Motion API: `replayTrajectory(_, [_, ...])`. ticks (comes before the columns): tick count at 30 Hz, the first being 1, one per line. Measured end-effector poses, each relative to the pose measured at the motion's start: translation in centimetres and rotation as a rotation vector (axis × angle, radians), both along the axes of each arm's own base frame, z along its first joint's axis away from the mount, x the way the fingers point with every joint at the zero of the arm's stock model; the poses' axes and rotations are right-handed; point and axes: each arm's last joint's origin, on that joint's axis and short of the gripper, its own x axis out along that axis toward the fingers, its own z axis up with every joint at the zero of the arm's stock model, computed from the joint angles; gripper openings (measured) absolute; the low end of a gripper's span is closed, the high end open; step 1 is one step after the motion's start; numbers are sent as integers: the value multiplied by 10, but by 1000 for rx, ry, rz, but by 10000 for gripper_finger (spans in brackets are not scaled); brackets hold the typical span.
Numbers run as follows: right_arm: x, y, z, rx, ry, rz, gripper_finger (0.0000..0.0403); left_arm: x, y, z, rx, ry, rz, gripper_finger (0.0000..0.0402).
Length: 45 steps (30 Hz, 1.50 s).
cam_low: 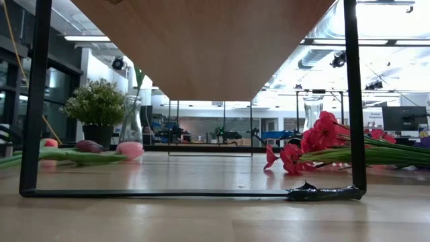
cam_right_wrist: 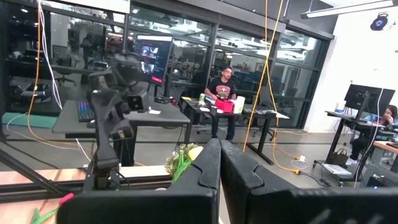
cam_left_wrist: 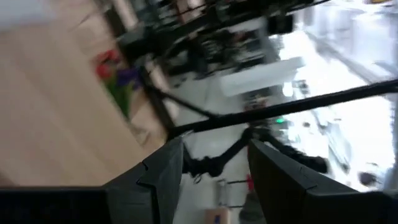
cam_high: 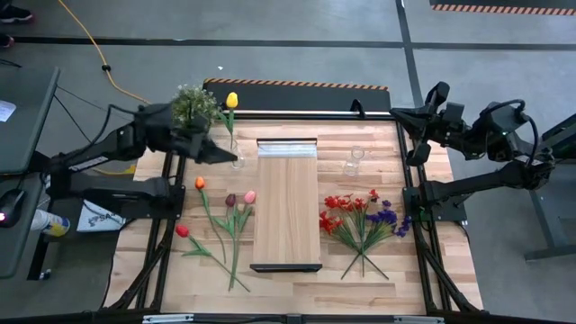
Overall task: Pick and place flowers into a vace then onto a shelf
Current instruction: Put the orange tulip into the left transparent vase
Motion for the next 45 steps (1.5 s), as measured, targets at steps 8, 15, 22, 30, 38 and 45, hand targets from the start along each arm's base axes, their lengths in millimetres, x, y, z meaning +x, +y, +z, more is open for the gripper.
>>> replayTrajectory(8, [0, 0, 0, 0, 2, 0, 0, 12, -35, 1, 2, 264, 107, 215])
replayTrajectory(15, [0, 0, -1, 0, 16, 0, 0, 14, -64, -16, -30, 510, 174, 215])
replayTrajectory(22, [0, 0, -2, -1, 19, 0, 0, -4, -82, -49, -57, 943, 298, 215])
replayTrajectory(30, [0, 0, -2, -1, 18, 0, 0, -2, -97, -70, 24, 1122, 391, 215])
replayTrajectory(38, [0, 1, -2, -7, 17, 48, 0, 9, -102, -109, 112, 1248, 435, 215])
replayTrajectory(45, [0, 2, -1, -10, 17, 76, 0, 7, -101, -154, 112, 1278, 495, 215])
